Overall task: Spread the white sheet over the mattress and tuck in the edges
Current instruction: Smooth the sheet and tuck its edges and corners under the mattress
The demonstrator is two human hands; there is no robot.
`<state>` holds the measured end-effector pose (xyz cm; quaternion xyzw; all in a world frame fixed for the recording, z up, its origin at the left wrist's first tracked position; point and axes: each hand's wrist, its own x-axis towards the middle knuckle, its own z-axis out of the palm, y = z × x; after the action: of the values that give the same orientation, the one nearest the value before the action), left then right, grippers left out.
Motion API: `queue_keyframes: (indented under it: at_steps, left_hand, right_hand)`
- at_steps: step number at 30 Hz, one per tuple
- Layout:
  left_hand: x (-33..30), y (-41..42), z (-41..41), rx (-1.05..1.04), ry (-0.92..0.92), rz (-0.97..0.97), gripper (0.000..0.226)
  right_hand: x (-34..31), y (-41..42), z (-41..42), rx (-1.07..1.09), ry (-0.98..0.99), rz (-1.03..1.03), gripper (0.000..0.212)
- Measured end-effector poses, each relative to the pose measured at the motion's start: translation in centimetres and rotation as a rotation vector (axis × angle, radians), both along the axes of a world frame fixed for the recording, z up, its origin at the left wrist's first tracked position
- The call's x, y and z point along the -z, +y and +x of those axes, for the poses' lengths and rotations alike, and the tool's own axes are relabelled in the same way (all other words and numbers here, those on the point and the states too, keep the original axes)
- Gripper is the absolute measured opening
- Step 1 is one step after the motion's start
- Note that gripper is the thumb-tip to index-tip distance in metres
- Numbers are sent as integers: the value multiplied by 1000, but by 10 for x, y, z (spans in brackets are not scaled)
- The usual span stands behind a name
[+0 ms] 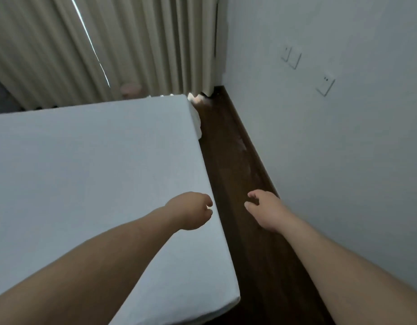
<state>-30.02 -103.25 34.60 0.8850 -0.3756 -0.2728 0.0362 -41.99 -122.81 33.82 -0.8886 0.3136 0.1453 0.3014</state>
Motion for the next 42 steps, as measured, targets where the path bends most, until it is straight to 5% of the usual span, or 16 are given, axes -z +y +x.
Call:
queue_keyframes:
  at_steps: [9,18,24,42]
  left_hand:
    - [-107,-89,47,-303,-159,-110,61]
    - [-188,-196,73,-283,-313,-55,58]
    - [-205,-208,127,-304,-331,-26,56]
    - [-144,-259,524,-519,-173,-86,59]
  right_hand:
    - [-114,-110,79,-185,-318,92,51]
    - [-165,-225,114,-350,-295,96,54]
    - [-178,-224,197,-430,-343,116,54]
    - [-128,-309,603,-495,-177,49,52]
